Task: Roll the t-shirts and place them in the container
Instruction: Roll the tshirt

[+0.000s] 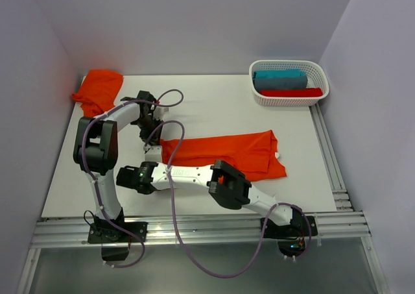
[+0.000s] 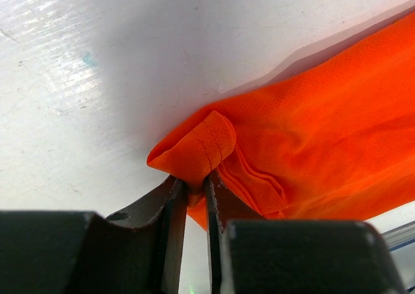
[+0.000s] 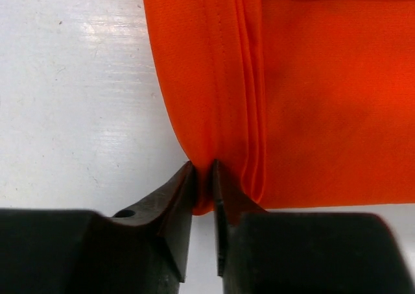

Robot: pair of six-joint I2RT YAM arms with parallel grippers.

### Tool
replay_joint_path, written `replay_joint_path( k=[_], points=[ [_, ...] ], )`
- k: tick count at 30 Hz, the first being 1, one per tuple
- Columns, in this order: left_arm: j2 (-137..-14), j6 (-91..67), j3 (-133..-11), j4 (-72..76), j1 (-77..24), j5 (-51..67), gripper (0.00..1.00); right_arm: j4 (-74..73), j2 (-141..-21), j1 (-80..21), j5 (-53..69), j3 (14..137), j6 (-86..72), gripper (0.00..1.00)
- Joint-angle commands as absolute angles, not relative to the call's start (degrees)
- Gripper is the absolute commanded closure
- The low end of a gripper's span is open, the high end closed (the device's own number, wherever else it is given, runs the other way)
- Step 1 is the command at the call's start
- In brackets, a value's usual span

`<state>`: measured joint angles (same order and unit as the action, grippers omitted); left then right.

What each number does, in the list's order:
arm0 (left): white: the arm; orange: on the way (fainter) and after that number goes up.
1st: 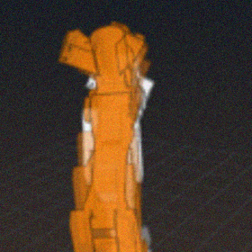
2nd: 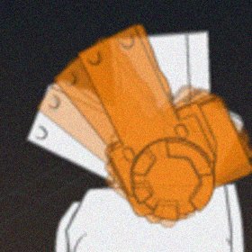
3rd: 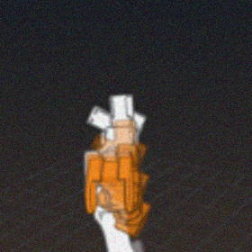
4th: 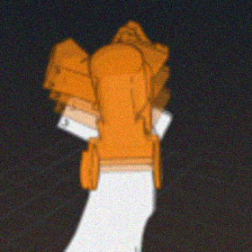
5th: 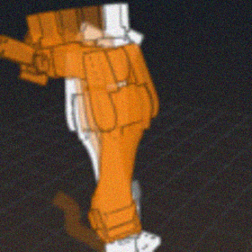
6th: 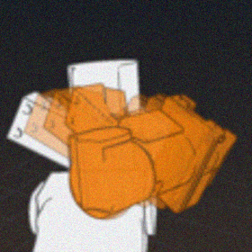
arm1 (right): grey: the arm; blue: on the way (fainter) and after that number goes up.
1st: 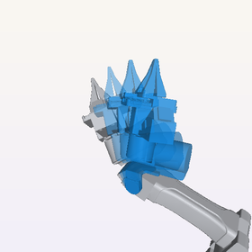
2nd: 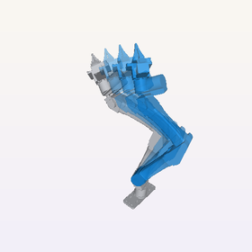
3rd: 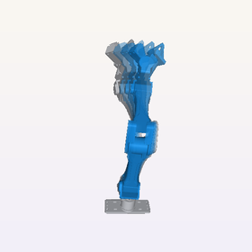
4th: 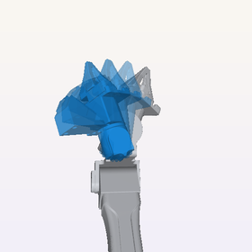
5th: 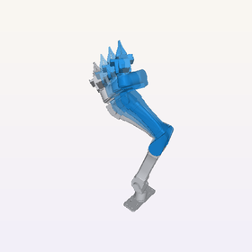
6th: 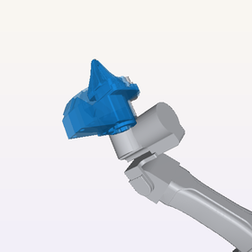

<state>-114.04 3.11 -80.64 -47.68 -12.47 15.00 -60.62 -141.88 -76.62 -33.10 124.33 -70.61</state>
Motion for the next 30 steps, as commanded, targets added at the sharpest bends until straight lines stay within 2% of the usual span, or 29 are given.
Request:
replay_joint_path(
  k=[1, 4, 8, 12, 16, 19, 30],
  points=[
    [-112.7, 2.5, -82.4, -48.5, -12.7, 12.9, 0.78, -57.2, -140.0, -76.6, -29.8, 120.3, -70.9, 0.78],
    [-112.8, 2.5, -83.0, -48.8, -12.8, 12.4, 0.78, -46.9, -134.2, -75.9, -27.0, 111.7, -71.0, 0.88],
    [-112.8, 2.6, -83.8, -49.1, -12.8, 12.0, 0.76, -28.6, -125.3, -74.3, -21.0, 95.0, -72.9, 0.92],
    [-112.4, 2.8, -85.3, -49.7, -12.8, 13.0, 0.65, -15.2, -119.6, -72.9, -18.1, 81.7, -75.2, 0.93],
    [-112.2, 3.0, -87.4, -50.5, -12.8, 14.6, 0.51, -4.8, -117.1, -72.0, -16.1, 75.7, -77.3, 0.94],
    [-112.2, 3.2, -89.3, -51.8, -12.7, 16.1, 0.47, 1.5, -116.1, -71.5, -14.7, 71.8, -79.3, 0.95],
    [-109.3, 6.1, -88.1, -54.1, -8.3, 20.7, 0.42, 9.8, -115.0, -70.2, -14.0, 65.5, -83.2, 0.96]
  ],
)
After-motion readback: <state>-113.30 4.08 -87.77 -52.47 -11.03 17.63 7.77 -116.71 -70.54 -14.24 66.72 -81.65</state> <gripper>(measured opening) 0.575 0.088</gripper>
